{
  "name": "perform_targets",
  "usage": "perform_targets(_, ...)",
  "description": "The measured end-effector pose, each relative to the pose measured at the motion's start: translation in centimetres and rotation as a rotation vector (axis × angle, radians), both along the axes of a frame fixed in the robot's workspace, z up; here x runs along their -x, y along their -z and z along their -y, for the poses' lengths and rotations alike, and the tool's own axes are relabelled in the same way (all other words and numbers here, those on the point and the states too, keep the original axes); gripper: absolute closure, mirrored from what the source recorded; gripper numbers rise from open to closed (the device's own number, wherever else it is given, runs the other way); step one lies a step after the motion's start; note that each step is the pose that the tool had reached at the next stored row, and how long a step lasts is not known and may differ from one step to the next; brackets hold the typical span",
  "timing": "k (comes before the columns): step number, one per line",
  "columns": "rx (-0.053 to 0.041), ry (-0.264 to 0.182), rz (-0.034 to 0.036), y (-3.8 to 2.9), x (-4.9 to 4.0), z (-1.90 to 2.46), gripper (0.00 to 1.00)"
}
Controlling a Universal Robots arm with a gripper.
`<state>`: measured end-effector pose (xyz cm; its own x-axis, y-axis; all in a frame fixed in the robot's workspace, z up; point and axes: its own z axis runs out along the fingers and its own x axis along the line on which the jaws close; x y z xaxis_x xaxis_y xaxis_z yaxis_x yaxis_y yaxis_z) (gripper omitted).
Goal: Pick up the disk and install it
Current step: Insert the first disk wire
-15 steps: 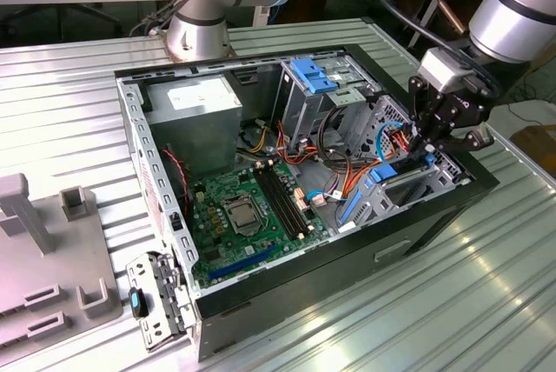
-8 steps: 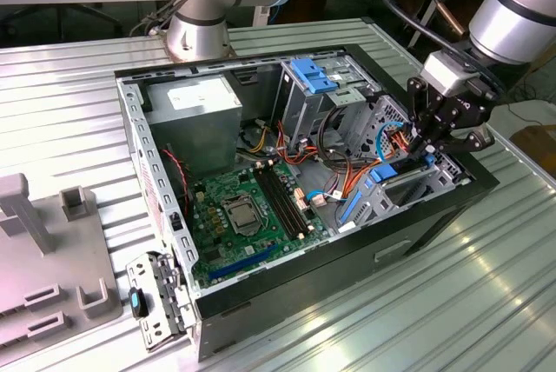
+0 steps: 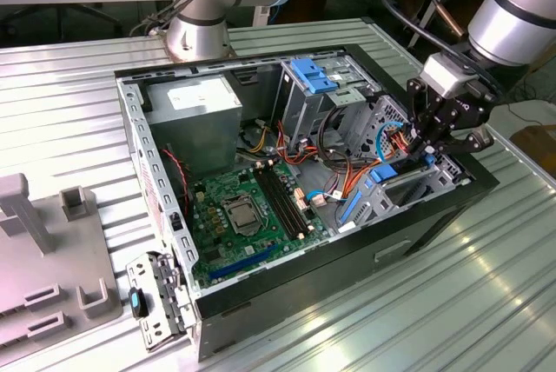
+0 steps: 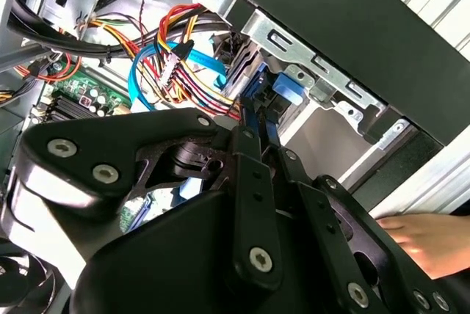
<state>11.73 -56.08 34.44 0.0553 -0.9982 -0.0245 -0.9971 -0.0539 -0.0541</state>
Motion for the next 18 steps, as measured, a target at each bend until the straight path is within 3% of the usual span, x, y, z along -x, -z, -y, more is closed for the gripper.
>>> perform_targets(7, -0.0003, 0.0, 0.0, -0.39, -0.01, 0.0, 0.84)
perform_targets(18, -0.0001, 0.0, 0.0001, -0.36, 0.0, 0.0, 0.84)
